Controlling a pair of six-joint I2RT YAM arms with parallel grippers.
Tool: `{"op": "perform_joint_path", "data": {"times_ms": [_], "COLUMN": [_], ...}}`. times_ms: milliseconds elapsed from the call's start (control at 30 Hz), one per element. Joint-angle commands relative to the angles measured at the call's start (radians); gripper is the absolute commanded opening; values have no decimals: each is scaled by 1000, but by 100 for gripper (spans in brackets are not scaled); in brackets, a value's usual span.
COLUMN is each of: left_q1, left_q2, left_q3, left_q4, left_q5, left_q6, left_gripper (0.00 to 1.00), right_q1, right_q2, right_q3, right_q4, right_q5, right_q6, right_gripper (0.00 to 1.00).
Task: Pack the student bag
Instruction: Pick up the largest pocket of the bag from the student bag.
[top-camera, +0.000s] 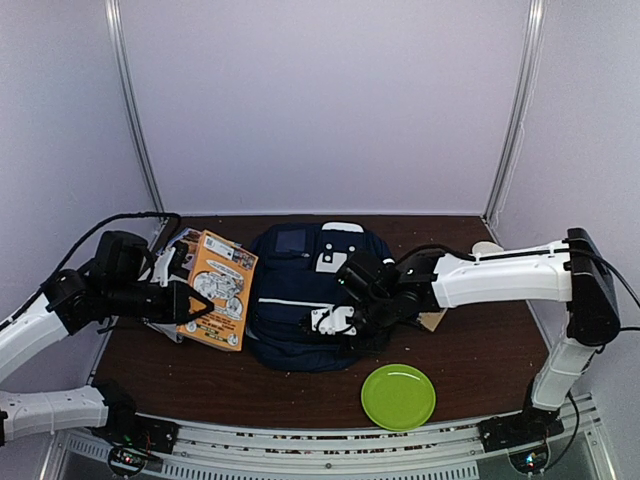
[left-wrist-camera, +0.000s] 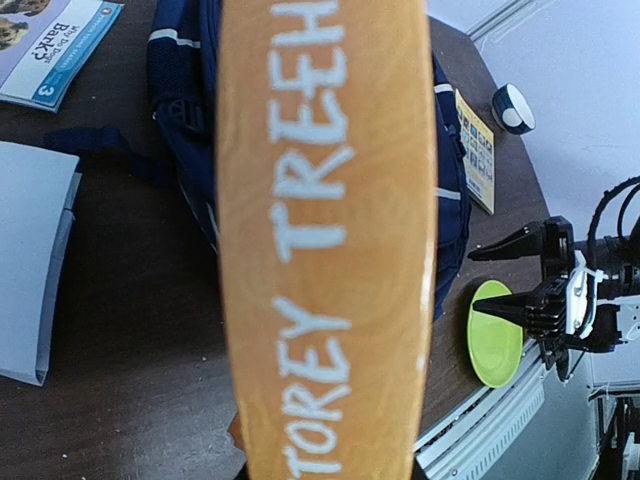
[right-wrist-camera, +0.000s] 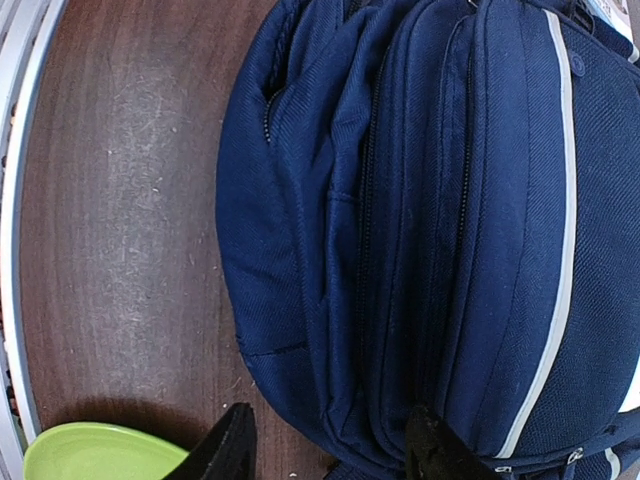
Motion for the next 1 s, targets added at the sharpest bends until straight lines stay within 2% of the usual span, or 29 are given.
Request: {"op": "perform_joint_path", "data": {"times_ms": [0,267,400,500,700,967], "left_q1": [14,13,15,15,15,15], "left_q2": [-35,-49,-71,-82,-112,-174], "left_q3": [-24,-51,-58,-50,-48,-34], "left_q4": [110,148,151,134,109,155], "left_q5": [-26,-43,-49,-49,-6,240], "left_q6": [-38,-62,-67,-61,-23,57], "left_gripper": [0,0,0,0,0,0], "right_q1": [21,26,26,19,4,-51], "right_q2": [33,119,172,184,87,24], "right_q3": [28,86,134,174,177,298], "right_q4": [16,-12,-14,-47,-50,-93], "right_q5": [70,93,163,154,157,159], "right_q6": [-10,2,36,81,104,130], "right_gripper": [54,56,54,42,2,0]}}
